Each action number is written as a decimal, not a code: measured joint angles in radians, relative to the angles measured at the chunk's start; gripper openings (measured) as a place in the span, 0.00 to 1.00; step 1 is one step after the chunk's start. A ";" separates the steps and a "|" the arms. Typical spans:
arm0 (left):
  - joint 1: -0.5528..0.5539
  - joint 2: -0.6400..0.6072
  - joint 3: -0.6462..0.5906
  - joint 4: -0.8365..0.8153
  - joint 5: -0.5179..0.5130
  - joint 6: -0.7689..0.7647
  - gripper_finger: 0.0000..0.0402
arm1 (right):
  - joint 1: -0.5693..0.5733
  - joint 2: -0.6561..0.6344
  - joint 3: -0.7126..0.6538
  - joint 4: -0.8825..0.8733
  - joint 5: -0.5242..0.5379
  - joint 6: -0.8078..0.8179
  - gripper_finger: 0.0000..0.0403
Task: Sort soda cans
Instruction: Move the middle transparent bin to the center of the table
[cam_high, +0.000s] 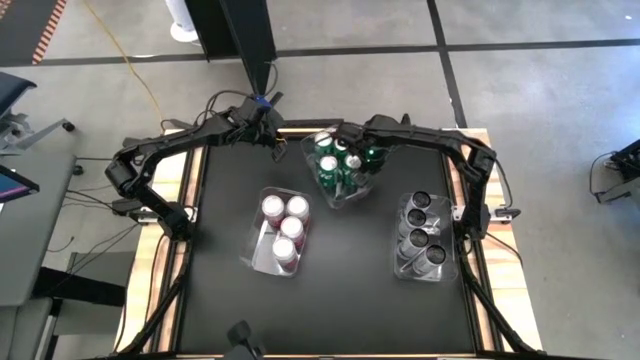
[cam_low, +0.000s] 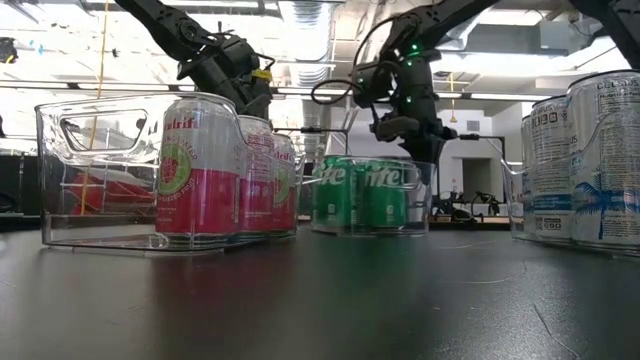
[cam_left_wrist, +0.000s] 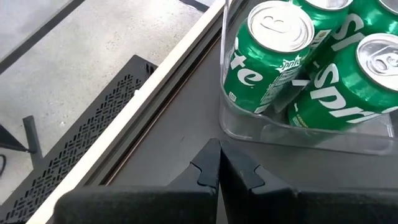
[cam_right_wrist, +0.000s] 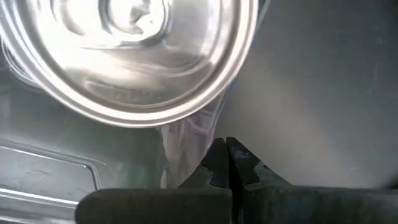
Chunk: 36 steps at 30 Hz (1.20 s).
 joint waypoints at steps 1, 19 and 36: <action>0.002 0.000 0.000 0.000 0.000 0.002 0.00 | 0.007 0.000 0.000 0.000 0.000 0.006 0.00; 0.038 0.000 0.000 -0.008 0.000 0.006 0.00 | 0.120 -0.049 -0.001 -0.074 0.236 0.104 0.00; 0.038 0.000 0.000 -0.008 0.001 -0.014 0.00 | 0.307 -0.080 0.000 0.080 0.306 -0.310 0.00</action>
